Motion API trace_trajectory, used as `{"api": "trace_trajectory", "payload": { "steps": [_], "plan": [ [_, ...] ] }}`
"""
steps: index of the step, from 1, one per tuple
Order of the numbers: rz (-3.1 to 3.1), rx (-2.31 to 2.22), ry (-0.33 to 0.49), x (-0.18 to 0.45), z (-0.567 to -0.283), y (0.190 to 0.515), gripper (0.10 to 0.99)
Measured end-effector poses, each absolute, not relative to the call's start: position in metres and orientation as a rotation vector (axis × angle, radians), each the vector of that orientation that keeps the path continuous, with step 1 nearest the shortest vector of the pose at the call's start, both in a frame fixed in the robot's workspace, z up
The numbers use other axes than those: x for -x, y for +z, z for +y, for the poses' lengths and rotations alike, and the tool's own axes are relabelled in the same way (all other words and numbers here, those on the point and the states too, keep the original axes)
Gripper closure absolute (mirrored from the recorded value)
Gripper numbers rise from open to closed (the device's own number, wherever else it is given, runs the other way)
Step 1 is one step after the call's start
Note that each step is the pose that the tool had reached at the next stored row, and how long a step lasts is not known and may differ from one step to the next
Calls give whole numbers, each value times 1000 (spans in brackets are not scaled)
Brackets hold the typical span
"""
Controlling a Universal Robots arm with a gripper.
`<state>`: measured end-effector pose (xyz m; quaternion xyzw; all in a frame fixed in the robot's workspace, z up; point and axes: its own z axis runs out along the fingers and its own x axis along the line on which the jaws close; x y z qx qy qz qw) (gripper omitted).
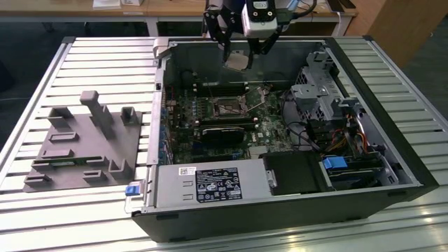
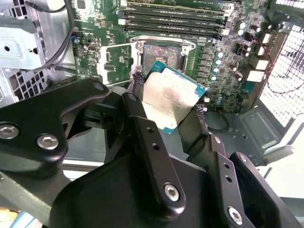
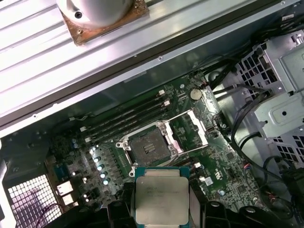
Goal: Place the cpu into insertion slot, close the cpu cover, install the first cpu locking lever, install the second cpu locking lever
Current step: 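Place the cpu into insertion slot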
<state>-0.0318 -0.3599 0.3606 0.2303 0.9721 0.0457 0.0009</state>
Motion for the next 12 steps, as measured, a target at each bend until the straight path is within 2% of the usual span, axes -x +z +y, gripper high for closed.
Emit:
{"api": "trace_trajectory", "payload": {
  "steps": [12],
  "plan": [
    [3018, -843, 143, 35, -360, 359, 545]
  ]
}}
